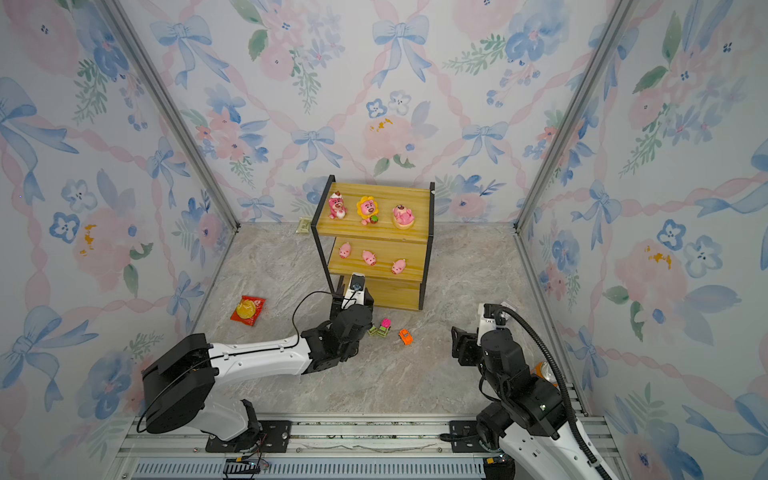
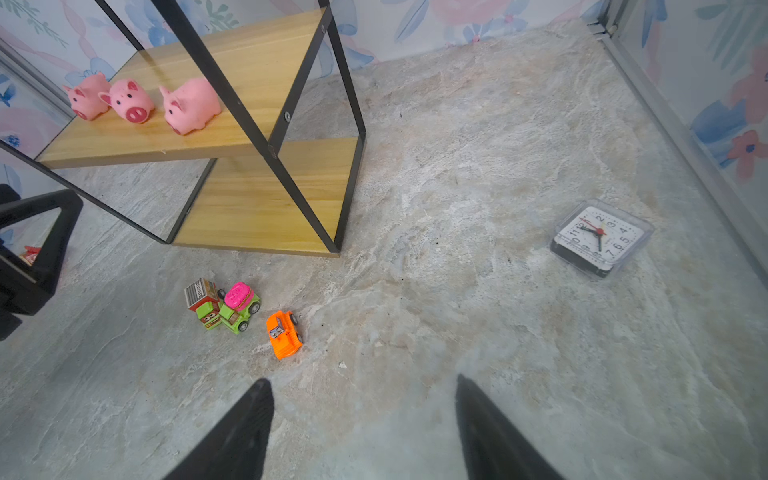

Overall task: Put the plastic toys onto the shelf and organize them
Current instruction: 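Move the left gripper toward the toy trucks while the right gripper nears the orange car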

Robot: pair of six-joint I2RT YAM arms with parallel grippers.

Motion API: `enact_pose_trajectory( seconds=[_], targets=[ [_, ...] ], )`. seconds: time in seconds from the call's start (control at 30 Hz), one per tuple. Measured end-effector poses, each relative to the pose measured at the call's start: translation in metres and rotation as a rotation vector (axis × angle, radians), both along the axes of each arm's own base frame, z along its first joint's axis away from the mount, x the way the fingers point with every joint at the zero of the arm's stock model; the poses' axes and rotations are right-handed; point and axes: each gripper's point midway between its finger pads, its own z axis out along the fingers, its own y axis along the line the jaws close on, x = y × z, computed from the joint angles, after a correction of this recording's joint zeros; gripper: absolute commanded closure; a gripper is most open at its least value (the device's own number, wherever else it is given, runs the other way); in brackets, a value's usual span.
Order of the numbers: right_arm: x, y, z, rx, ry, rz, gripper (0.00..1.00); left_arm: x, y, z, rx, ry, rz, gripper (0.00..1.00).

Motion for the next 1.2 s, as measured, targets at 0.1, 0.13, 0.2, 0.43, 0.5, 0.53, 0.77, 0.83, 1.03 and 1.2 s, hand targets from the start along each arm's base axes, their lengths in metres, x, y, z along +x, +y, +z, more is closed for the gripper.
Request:
enact_pose_trajectory(
  seconds=[0.1, 0.13, 0.2, 0.43, 0.5, 0.53, 0.77, 0.83, 1.03, 1.2],
  targets=[
    [0.002, 0.004, -0.003, 0.003, 0.018, 0.013, 0.28, -0.005, 0.013, -0.008, -0.003, 0.016, 0.023, 0.37],
    [0.002, 0.006, -0.004, 0.003, 0.024, 0.017, 0.28, -0.007, 0.018, -0.010, -0.004, 0.023, 0.031, 0.37],
    [0.004, 0.010, -0.006, 0.009, 0.034, 0.028, 0.28, -0.008, 0.026, -0.014, -0.012, 0.030, 0.044, 0.36],
    [0.013, 0.033, -0.021, 0.026, 0.117, 0.096, 0.28, -0.013, 0.047, -0.039, 0.007, 0.104, 0.076, 0.35],
    [0.016, 0.041, -0.027, 0.035, 0.150, 0.114, 0.28, -0.015, 0.048, -0.047, 0.006, 0.125, 0.068, 0.35],
    [0.018, 0.045, -0.030, 0.041, 0.164, 0.122, 0.28, -0.017, 0.049, -0.052, 0.005, 0.138, 0.063, 0.35],
    [0.027, 0.064, -0.066, 0.063, 0.259, 0.150, 0.29, -0.031, 0.061, -0.096, 0.007, 0.232, 0.031, 0.32],
    [0.028, 0.067, -0.080, 0.062, 0.295, 0.150, 0.29, -0.037, 0.064, -0.109, 0.012, 0.264, 0.014, 0.32],
    [0.029, 0.083, -0.113, 0.040, 0.376, 0.176, 0.30, -0.047, 0.060, -0.129, -0.023, 0.320, -0.056, 0.31],
    [0.027, 0.102, -0.133, -0.014, 0.416, 0.235, 0.32, -0.050, 0.052, -0.134, -0.080, 0.331, -0.103, 0.30]
  ],
)
